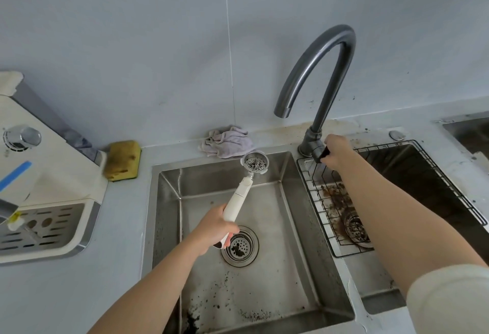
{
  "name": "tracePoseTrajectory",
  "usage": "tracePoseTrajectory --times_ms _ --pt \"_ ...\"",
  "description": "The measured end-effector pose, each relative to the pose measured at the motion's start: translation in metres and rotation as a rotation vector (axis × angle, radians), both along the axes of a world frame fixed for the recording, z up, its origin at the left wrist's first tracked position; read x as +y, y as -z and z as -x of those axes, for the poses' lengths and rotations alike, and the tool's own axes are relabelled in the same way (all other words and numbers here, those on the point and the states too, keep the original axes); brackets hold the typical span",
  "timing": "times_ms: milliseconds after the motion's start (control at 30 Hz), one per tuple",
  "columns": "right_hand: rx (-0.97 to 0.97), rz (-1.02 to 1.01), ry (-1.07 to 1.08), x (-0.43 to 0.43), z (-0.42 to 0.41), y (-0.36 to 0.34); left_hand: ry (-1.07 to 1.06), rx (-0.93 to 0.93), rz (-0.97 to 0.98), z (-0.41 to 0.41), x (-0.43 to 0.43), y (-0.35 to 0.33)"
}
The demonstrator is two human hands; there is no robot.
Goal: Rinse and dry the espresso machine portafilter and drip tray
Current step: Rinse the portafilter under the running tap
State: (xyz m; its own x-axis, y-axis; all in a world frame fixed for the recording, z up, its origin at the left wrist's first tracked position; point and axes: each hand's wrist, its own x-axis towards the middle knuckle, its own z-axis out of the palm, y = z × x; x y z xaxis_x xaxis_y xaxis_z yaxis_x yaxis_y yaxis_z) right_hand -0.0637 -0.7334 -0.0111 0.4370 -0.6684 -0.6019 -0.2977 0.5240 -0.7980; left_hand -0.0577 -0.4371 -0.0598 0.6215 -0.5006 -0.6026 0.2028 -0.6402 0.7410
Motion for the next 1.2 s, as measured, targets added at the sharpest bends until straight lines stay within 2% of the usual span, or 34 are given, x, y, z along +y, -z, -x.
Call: tracePoseTrajectory --times_ms 300,500,833,1067,1200 --pt "-0.059 -0.03 0.06 0.001 0.003 0.005 0.036 0.0 -0.004 -0.001 0.002 0.003" --pt "0.018 -0.001 0.048 0.001 0.005 0.008 0.065 0.003 0.004 -0.001 -0.001 0.001" --pt "-0.002 -0.012 0.06 0.002 0.008 0.008 0.078 0.031 0.024 -0.002 -0.001 0.003" --pt "-0.07 -0.039 0.043 0.004 0.01 0.009 0.095 0.028 0.025 -0.001 -0.001 0.002" --pt "-0.06 0.011 -0.004 0.008 0.014 0.014 0.106 0.038 0.032 0.0 0.0 0.002"
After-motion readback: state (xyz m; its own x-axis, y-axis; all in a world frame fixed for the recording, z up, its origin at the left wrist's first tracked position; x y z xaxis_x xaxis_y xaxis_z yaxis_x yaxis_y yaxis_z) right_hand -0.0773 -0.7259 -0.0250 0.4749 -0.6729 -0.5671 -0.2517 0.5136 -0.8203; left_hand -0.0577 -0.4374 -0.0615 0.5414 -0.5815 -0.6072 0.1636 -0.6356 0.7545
